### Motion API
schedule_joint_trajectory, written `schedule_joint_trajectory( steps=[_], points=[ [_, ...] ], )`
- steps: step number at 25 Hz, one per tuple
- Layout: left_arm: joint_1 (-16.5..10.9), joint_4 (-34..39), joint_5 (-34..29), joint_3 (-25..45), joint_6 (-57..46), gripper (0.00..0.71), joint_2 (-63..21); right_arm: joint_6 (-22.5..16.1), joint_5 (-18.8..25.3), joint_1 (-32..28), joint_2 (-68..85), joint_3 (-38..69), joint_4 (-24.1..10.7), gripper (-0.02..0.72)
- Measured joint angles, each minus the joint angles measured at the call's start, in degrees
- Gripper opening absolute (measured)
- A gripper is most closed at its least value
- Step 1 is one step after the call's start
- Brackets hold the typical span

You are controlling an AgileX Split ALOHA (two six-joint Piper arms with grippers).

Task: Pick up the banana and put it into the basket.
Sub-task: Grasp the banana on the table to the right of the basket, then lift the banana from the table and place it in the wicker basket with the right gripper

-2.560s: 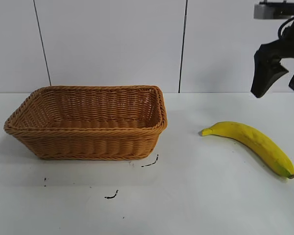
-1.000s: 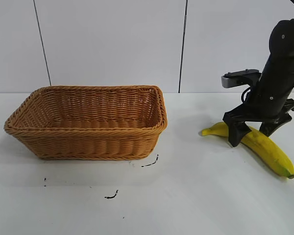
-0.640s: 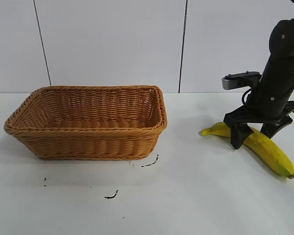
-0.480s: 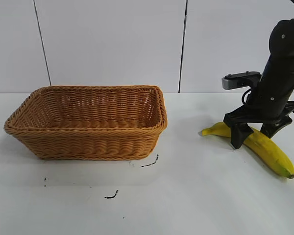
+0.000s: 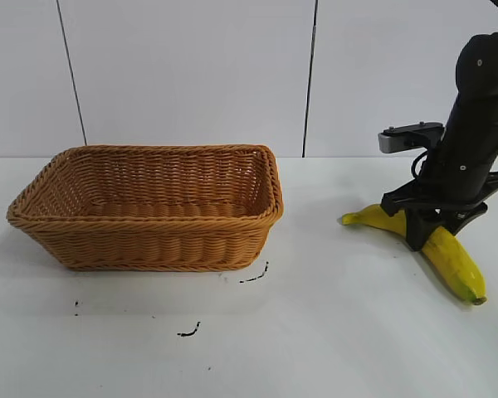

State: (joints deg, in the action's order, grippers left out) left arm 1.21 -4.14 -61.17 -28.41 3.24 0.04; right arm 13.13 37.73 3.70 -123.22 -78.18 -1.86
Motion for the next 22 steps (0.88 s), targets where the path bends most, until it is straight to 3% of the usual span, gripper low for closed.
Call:
schedule_joint_trajectory(
  steps=[3,8,16,22],
  points=[
    [0.0,0.0,0.0,0.0,0.0,0.690,0.0,0.0,2.7,0.0,0.3,-1.3,-0.4,0.303],
    [0.0,0.0,0.0,0.0,0.0,0.690,0.0,0.0,12.2,0.0,4.7,-7.3,-0.1,0.303],
    [0.0,0.0,0.0,0.0,0.0,0.690,0.0,2.6,29.0,0.2,7.2,-23.6,4.9,0.303],
    [0.0,0.0,0.0,0.0,0.0,0.690,0.0,5.3,31.1,3.8,5.3,-33.8,5.0,0.303]
  ],
)
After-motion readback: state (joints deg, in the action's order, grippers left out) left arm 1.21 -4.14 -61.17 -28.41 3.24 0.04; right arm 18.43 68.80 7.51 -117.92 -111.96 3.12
